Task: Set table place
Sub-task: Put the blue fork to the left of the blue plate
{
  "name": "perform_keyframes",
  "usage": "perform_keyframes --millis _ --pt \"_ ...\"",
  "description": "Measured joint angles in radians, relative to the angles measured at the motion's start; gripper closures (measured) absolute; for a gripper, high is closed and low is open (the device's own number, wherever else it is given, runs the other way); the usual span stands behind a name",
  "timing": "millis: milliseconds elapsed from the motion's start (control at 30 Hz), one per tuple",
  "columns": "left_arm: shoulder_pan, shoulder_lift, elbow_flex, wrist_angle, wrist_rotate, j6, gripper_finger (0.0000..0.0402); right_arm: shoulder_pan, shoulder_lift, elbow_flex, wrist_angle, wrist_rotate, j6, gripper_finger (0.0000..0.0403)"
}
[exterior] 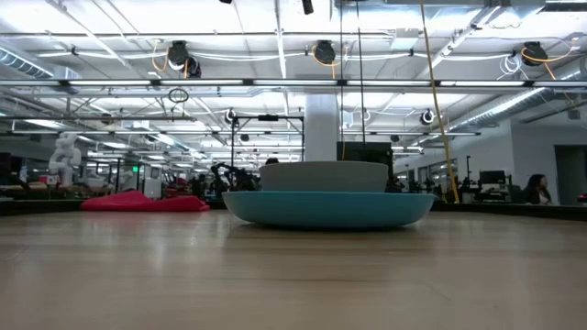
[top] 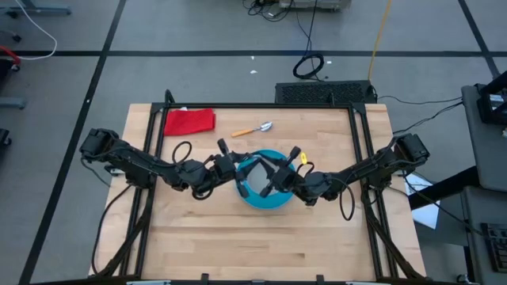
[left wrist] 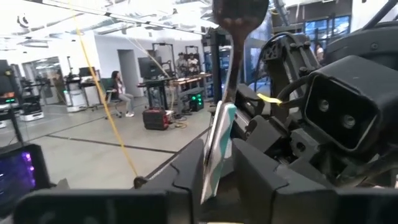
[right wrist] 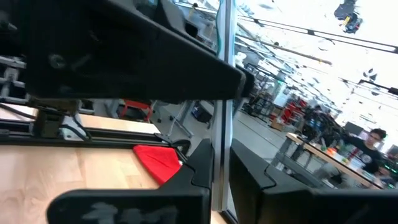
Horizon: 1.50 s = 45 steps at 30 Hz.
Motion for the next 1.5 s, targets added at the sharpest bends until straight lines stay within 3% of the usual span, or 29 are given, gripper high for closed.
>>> perform_keyframes --millis 167,400,700,1133,1333,1500 --pt "0.0 0.0 0.0 -0.001 0.012 0.007 0.0311 -0.002 0.0 0.0 -0.003 -0.013 0.0 0.0385" --pt "0.001 0.0 0.0 -0.004 -0.008 0.022 0.0376 -0.004 0.0 0.0 -0.009 -0.007 0.005 0.0385" --pt "-0.001 0.0 0.0 -0.004 -0.012 0.013 0.0375 -0.004 0.0 0.0 -0.008 -0.008 0.005 0.0379" --pt "-0.024 -0.021 -0.002 -0.029 -0.019 -0.032 0.0378 0.038 -0.01 0.0 -0.027 0.014 -0.051 0.0277" --pt "-0.042 -0.115 -0.001 -0.142 -0.026 -0.071 0.0378 0.085 -0.078 0.0 -0.218 0.042 0.084 0.0217" --pt "-0.052 -0.218 -0.001 -0.306 -0.055 -0.143 0.0379 0.136 -0.136 0.0 -0.386 0.04 0.202 0.0192"
